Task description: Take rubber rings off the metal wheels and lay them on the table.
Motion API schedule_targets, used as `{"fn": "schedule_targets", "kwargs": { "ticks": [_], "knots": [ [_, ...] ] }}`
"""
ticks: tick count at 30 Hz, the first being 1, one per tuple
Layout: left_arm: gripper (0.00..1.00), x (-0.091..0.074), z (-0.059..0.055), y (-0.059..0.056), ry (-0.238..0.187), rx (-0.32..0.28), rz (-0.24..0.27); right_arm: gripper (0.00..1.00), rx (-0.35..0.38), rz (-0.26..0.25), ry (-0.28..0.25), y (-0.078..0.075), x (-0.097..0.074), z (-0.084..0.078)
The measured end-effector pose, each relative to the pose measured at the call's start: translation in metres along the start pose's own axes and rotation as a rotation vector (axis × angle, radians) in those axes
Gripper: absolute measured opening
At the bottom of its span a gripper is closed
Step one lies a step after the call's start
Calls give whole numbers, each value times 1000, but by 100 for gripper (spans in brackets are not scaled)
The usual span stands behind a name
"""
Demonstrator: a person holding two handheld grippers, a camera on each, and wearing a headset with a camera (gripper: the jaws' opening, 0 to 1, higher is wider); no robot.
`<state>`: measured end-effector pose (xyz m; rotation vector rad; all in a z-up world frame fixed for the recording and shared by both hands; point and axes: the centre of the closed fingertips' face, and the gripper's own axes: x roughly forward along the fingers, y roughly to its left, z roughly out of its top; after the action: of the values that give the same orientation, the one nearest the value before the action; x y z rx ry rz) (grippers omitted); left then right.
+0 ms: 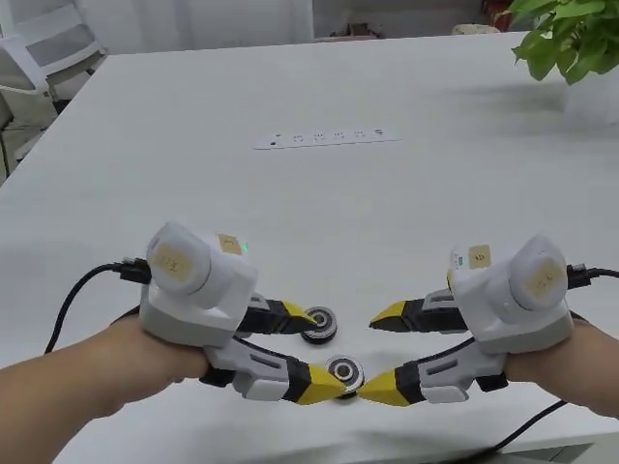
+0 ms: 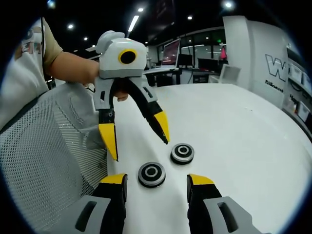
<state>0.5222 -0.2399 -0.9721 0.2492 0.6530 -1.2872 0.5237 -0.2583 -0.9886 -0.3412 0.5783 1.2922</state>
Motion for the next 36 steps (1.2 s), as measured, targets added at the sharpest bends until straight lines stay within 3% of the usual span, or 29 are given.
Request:
{"fn": "schedule_targets", "kwargs": {
  "ticks": [15,25,27,32,36],
  "knots": [
    [32,21,-14,-3,54,27,-15,47,24,15,12,4,4,-8],
    [19,27,-16,0,65,88,18,46,26,17,18,4,6,-11],
    [17,29,-16,0,65,88,20,46,27,19,19,4,7,-12],
    [14,29,-17,0,65,155,49,45,30,23,16,6,10,-13],
    [14,29,-17,1,63,163,56,43,37,27,16,7,15,-17]
  ]
}}
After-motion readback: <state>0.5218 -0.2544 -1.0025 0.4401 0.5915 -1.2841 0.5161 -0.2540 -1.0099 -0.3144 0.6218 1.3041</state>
